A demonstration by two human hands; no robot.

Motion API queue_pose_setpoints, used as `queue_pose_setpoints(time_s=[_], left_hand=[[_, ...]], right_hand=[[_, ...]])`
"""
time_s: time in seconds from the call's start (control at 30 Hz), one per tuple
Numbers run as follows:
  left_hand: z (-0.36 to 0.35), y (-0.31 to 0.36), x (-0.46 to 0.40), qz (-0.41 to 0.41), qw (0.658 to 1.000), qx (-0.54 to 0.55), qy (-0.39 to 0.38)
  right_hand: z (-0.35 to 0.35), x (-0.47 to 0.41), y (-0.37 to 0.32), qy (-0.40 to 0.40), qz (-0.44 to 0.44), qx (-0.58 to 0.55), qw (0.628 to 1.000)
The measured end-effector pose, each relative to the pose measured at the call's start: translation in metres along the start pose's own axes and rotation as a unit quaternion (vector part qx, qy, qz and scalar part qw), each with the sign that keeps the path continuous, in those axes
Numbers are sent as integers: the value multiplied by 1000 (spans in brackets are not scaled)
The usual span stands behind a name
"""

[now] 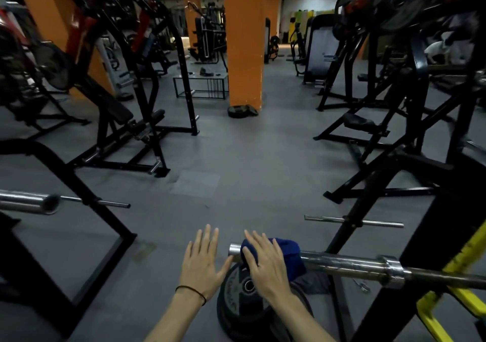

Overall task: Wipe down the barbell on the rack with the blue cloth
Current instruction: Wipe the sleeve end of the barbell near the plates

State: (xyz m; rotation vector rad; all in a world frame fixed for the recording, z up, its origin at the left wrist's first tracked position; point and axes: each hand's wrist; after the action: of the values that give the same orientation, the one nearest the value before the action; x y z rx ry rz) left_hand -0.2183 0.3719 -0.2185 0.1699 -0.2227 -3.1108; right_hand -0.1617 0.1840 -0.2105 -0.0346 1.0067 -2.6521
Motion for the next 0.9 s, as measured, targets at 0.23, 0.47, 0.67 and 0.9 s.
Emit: queue_pose_setpoints(time_s=[0.23, 0.47, 0.67, 0.9], left_hand=[[-8, -35, -10, -8, 999, -27, -17], [-20, -60, -18, -24, 999, 19, 13], [-26, -63, -16, -45, 998, 49, 7], [-24, -62, 4, -47, 996, 67, 41]], right_hand=[[-46, 0, -21, 20, 73, 124, 989], [-35, 16, 23, 167, -52, 170, 970], [-83, 22, -8, 81, 189, 323, 924], [-71, 31, 12, 164, 55, 151, 973]])
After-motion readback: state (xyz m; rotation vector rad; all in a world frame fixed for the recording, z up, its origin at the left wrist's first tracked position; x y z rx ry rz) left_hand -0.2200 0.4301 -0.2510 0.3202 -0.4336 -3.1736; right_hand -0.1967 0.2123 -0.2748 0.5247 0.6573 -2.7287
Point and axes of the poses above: each hand's wrist, its own x-axis away from the middle knuckle, its own z-axis out of the back of the hand, y = z × x, and after that the axes turned 12 degrees about -z, right-handed
